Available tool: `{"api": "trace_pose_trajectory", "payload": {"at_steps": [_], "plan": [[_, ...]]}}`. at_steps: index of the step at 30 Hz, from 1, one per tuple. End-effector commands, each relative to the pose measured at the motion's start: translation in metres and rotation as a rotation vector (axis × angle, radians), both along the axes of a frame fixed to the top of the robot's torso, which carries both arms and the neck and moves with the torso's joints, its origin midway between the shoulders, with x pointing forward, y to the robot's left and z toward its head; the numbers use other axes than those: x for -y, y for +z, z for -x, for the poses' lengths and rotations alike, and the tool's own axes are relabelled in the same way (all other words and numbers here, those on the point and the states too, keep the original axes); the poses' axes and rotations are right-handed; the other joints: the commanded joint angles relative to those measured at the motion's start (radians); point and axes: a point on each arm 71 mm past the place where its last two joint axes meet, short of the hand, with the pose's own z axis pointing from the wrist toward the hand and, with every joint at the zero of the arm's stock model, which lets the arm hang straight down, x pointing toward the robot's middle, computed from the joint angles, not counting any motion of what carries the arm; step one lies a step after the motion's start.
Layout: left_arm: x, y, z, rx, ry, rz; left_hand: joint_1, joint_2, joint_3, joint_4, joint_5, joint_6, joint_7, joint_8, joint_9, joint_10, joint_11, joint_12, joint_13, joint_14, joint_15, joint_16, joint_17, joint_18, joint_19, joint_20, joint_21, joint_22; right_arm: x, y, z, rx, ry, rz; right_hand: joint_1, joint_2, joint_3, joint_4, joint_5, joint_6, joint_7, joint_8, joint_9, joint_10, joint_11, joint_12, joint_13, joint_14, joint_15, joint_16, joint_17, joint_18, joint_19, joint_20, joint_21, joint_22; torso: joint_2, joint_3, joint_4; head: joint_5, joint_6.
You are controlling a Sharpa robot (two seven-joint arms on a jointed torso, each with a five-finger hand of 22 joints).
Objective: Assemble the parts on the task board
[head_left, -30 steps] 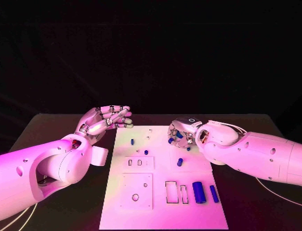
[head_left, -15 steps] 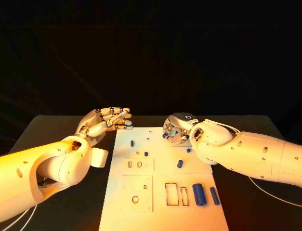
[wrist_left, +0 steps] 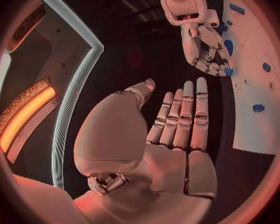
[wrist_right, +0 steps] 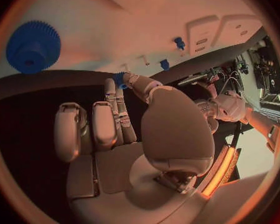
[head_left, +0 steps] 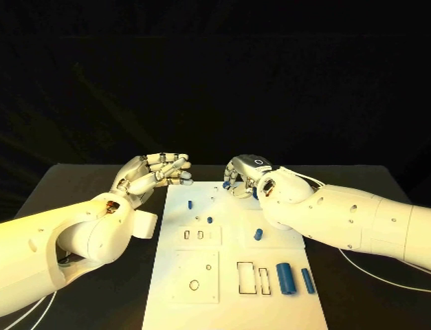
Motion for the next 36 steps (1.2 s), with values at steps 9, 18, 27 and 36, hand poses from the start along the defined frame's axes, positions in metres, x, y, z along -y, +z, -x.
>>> {"api": "trace_pose_trajectory", "payload": {"at_steps": [9, 18, 27, 36], "plan": [[0.005, 0.003, -0.001, 0.007, -0.026, 0.013, -0.005, 0.006, 0.007, 0.000, 0.005, 0.000, 0.032, -0.003, 0.002, -0.001, 0.002, -0.004, 0.002, -0.007, 0.000, 0.003, 0.001, 0.009, -0.006, 0.001, 0.003, 0.001, -0.009, 0.000, -0.006, 0.020, -0.022, -0.026, 0.004, 0.008, 0.002, 0.001, 0.003, -0.002, -0.001, 0.002, 0.017, 0.004, 0.001, 0.002, 0.002, 0.026, -0.008, 0.004, 0.001, -0.004, -0.004, -0.005, -0.002, 0.011, 0.002, -0.0010, 0.0020, 0.005, -0.005], [0.005, 0.006, -0.002, 0.011, -0.028, 0.014, -0.004, 0.006, 0.008, -0.002, 0.004, 0.000, 0.032, -0.003, 0.002, -0.001, 0.003, -0.004, 0.002, -0.010, 0.000, 0.007, 0.005, 0.009, -0.008, 0.001, 0.006, 0.003, -0.017, -0.005, -0.005, 0.001, -0.007, -0.031, 0.003, 0.007, 0.002, 0.001, 0.003, -0.005, 0.001, 0.002, 0.019, 0.002, 0.002, 0.000, 0.002, 0.026, -0.008, 0.004, -0.001, -0.003, -0.004, -0.005, -0.003, 0.011, 0.002, -0.0007, 0.0020, 0.008, -0.010], [0.005, 0.008, -0.003, 0.015, -0.025, 0.013, -0.005, 0.006, 0.008, -0.001, 0.004, 0.000, 0.033, -0.003, 0.002, -0.001, 0.003, -0.004, 0.002, -0.011, 0.001, 0.008, 0.006, 0.008, -0.009, 0.001, 0.008, 0.004, -0.020, -0.009, -0.004, -0.022, 0.001, -0.032, 0.002, 0.006, 0.002, 0.001, 0.003, -0.008, 0.002, 0.001, 0.021, 0.000, 0.003, -0.001, 0.002, 0.026, -0.007, 0.005, -0.001, -0.003, -0.006, -0.005, -0.005, 0.009, 0.002, -0.0002, -0.0006, 0.012, -0.013], [0.006, 0.009, -0.003, 0.017, -0.028, 0.014, -0.005, 0.006, 0.008, -0.001, 0.004, 0.000, 0.033, -0.003, 0.002, -0.001, 0.003, -0.004, 0.002, -0.011, 0.001, 0.008, 0.006, 0.008, -0.009, 0.001, 0.008, 0.004, -0.024, -0.011, -0.006, -0.024, 0.000, -0.032, 0.001, 0.005, 0.002, 0.001, 0.003, -0.012, 0.003, 0.000, 0.022, -0.001, 0.003, -0.002, 0.002, 0.025, -0.007, 0.004, -0.003, -0.003, -0.007, -0.005, -0.006, 0.007, 0.003, -0.0004, 0.0011, 0.011, -0.011]]}}
